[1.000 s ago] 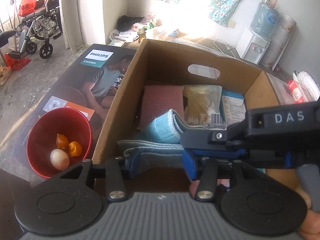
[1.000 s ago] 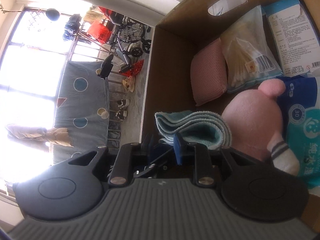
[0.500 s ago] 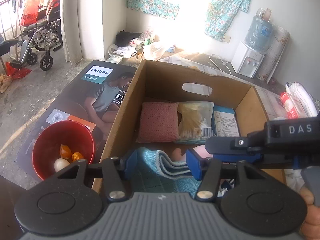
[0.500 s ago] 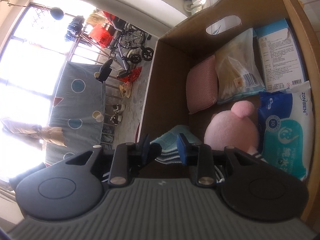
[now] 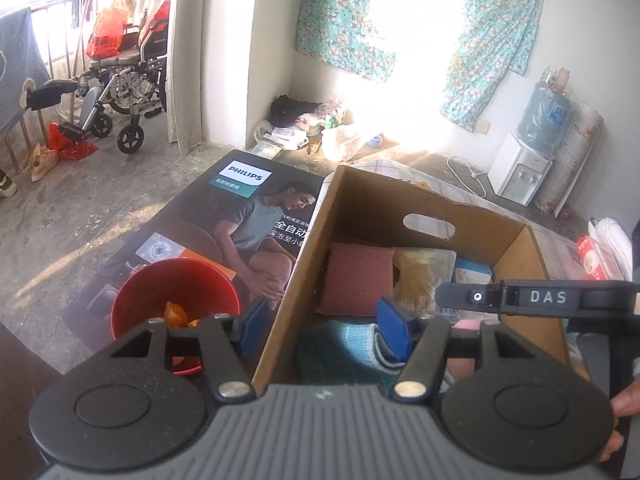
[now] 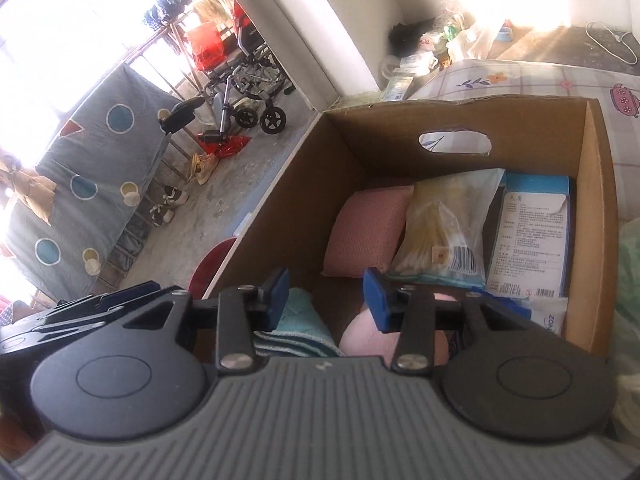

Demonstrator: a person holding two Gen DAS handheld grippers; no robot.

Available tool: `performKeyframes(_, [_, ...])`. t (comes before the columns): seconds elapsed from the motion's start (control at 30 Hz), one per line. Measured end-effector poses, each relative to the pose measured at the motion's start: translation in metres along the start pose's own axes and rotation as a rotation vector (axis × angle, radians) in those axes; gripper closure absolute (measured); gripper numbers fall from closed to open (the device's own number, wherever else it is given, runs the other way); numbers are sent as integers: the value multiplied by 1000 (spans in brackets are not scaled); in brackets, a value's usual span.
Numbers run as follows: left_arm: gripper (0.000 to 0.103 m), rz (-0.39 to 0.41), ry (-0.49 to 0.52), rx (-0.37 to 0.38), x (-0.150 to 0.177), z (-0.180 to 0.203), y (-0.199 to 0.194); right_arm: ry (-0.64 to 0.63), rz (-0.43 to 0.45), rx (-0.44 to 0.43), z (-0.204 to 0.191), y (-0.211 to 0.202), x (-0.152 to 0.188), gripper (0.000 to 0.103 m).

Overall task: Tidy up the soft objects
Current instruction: 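Lower the towel into the box and open the right gripper, then move the right gripper back over the mattress toward the white yogurt cup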

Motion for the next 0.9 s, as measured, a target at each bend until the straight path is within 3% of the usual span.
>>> performKeyframes(0.1, [41,2,-6,-7,-2,-6,-1,-80,-79,8,-8,26,-3,63])
performKeyframes(0.23, [41,1,-24,-7,-2,-13,0,-317,-254,62,-35,64,16,61])
performKeyframes(0.37, [41,-2,-31,-8,0,-16,2,-520,-315,114,-60,78,30,57])
performKeyframes(0.5, [42,-5,-26,-11,0,-15,2,-690,-405,144,-83,92,48,44])
performKeyframes(0.6, [44,-10,-40,-51,0,-19,5,-729,-469,128,-91,104,54,34])
performKeyframes(0.7, [41,-23,-78,-20,0,-29,7,-710,-499,132,-91,115,55,32])
performKeyframes(0.77, [41,-18,-82,-28,1,-32,6,-709,-497,130,-93,116,53,36])
performKeyframes(0.9, [39,-9,-94,-37,1,-37,3,-648,-492,69,-93,107,49,76])
Point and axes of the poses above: each gripper's, at about its wrist camera, not at the fingertips, and y roughly the way its jaws point, z to its right, x to its underside, the point moved 4 cm from there along y, roughly the way its jaws point, and after that the axes turned 7 degrees about -z, right-handed, at the moved point
